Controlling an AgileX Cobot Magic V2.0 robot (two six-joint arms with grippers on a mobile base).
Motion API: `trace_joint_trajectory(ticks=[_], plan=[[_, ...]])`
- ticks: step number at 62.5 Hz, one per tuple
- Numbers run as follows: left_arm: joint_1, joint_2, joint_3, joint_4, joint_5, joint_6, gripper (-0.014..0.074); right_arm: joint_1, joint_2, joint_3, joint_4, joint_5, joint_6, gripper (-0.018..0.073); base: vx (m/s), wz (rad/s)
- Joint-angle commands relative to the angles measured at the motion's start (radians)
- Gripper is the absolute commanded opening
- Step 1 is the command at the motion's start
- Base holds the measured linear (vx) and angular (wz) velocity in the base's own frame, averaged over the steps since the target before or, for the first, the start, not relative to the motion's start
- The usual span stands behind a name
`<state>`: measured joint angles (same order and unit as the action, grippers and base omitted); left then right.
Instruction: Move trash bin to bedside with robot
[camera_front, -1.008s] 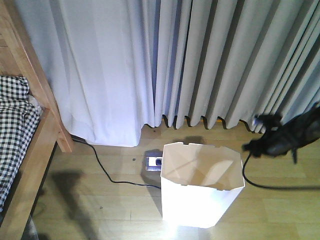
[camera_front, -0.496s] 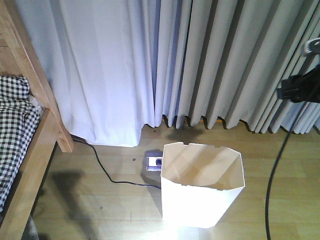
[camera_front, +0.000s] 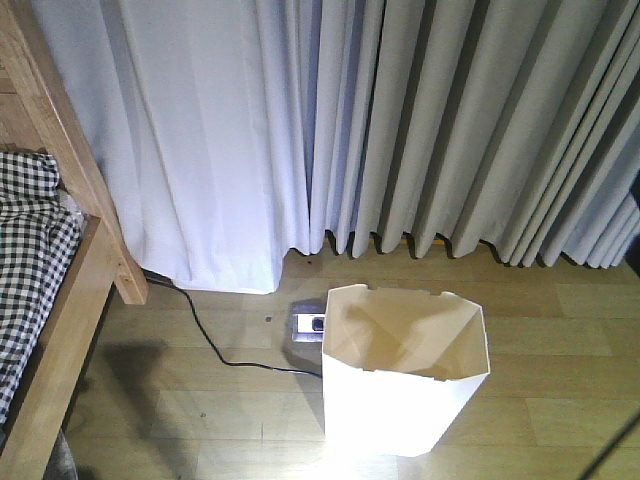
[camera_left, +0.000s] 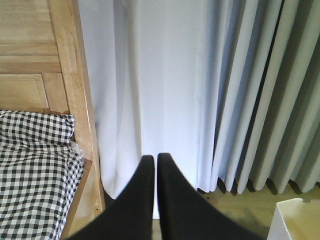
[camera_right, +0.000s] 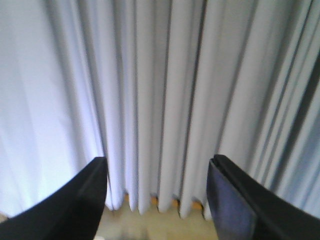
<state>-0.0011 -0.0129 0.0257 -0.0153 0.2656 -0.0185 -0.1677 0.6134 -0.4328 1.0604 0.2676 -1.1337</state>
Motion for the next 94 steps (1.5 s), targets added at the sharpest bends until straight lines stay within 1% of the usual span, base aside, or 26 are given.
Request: trace_joint_trajectory(ticks=[1,5,8,16,22,30,33,35,39,44,49,59,83,86,89,92,94], plan=[[-0.002,-0.014,0.019,-0.004,-0.069,-0.004,-0.0007,-0.006,-0.098,0.008,0.030,-0.014,-0.010,0.0438,0.00,0.00],[-0.002,-0.014,0.019,-0.004,-0.069,-0.004,-0.0007,-0.006,-0.169,0.038,0.032,-0.015,-0.009,0.0438,0.00,0.00],[-0.002,-0.014,0.019,-0.004,-0.069,-0.004,-0.0007,0.010,-0.207,0.063,0.033,-0.018,-0.009,0.0438,0.00,0.00],[-0.002,-0.014,0.019,-0.004,-0.069,-0.004,-0.0007,0.113,-0.284,0.126,0.042,-0.013,-0.004,0.0438,0.00,0.00],[-0.002,-0.014,0.019,-0.004,-0.069,-0.004,-0.0007,0.168,-0.342,0.134,0.052,-0.017,-0.004,0.0438,0.00,0.00],[-0.002,-0.014,0.019,-0.004,-0.069,-0.004,-0.0007,0.189,-0.389,0.148,0.051,-0.011,-0.004,0.0436,0.00,0.00],[-0.002,-0.014,0.019,-0.004,-0.069,-0.004,-0.0007,0.189,-0.402,0.155,0.052,-0.026,-0.004,0.0421,0.00,0.00],[-0.002,-0.014,0.019,-0.004,-0.069,-0.004,-0.0007,0.189,-0.409,0.155,0.052,-0.033,-0.001,0.0399,0.00,0.00],[-0.002,-0.014,0.019,-0.004,-0.069,-0.004,-0.0007,0.189,-0.414,0.155,0.050,-0.038,-0.001,0.0314,0.00,0.00],[-0.002,-0.014,0.019,-0.004,-0.069,-0.004,-0.0007,0.189,-0.414,0.155,0.043,-0.024,-0.001,0.0165,0.00,0.00],[-0.002,-0.014,0.019,-0.004,-0.069,-0.004,-0.0007,0.189,-0.414,0.155,0.043,-0.005,0.008,-0.0017,0.00,0.00],[-0.002,-0.014,0.019,-0.004,-0.069,-0.004,-0.0007,0.190,-0.414,0.155,0.063,-0.012,0.017,-0.0010,0.00,0.00],[-0.002,-0.014,0.019,-0.004,-0.069,-0.004,-0.0007,0.190,-0.414,0.155,0.062,-0.016,0.011,-0.0009,0.00,0.00],[-0.002,-0.014,0.019,-0.004,-0.069,-0.004,-0.0007,0.190,-0.416,0.163,0.044,-0.034,0.011,-0.0009,0.00,0.00],[-0.002,-0.014,0.019,-0.004,-0.069,-0.004,-0.0007,0.190,-0.422,0.172,-0.023,-0.039,0.036,-0.0009,0.00,0.00],[-0.002,-0.014,0.019,-0.004,-0.069,-0.004,-0.0007,0.190,-0.433,0.181,-0.117,-0.041,0.111,-0.0009,0.00,0.00],[-0.002,-0.014,0.019,-0.004,-0.069,-0.004,-0.0007,0.190,-0.448,0.194,-0.216,-0.055,0.205,-0.0009,0.00,0.00]])
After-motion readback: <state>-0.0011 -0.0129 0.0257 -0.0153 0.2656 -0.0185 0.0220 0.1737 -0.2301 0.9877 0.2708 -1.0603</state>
